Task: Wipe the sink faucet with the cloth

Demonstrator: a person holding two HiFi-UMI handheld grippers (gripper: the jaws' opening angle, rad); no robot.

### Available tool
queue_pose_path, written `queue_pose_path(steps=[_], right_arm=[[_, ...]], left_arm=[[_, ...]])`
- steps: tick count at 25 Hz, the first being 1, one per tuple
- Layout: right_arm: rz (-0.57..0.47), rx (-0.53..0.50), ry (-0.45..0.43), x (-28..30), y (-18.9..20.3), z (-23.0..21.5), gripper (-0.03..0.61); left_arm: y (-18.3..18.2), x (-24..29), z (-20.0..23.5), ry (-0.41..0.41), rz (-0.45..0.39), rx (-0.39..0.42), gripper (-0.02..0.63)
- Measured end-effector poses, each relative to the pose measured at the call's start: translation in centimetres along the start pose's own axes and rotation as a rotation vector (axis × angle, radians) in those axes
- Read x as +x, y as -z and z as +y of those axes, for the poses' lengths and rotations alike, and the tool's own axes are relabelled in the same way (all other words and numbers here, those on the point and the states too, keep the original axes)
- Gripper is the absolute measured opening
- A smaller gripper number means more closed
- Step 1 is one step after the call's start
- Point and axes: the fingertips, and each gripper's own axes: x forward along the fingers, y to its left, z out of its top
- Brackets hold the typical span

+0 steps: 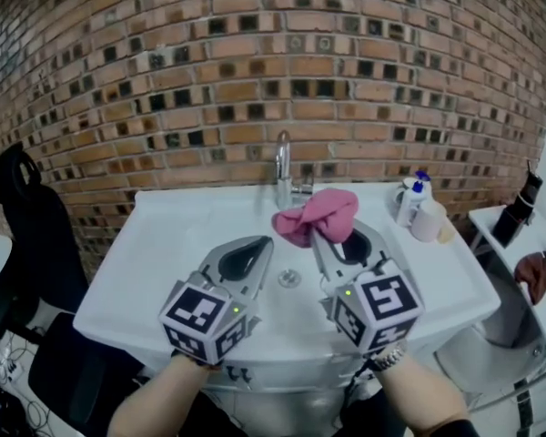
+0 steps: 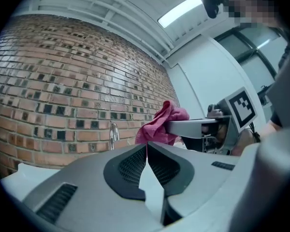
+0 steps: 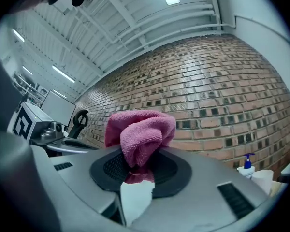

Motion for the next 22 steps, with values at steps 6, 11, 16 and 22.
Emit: queue_pose_path(steps=[6, 11, 16, 22], right_arm=[[0.017, -0.002, 0.007, 2.9, 0.5, -2.2, 0.110], [0.008, -0.008, 0.007, 5.3, 0.1, -3.4, 0.112], [0.005, -0.016, 0.000, 7.8, 0.0, -4.3, 0.110], [0.024, -0.017, -0.004, 10.4, 0.3, -4.5, 0.110]], left_arm=[[0.2, 2.8, 1.5, 0.010, 0.004, -0.006, 0.012], [-0.2, 4.6, 3.2, 0.000, 0.007, 0.013, 0.012], [-0.6, 6.1, 4.6, -0.006, 0.006, 0.014, 0.012], [-0.3, 7.2, 6.5, -0.027, 0.013, 0.011, 0.012]])
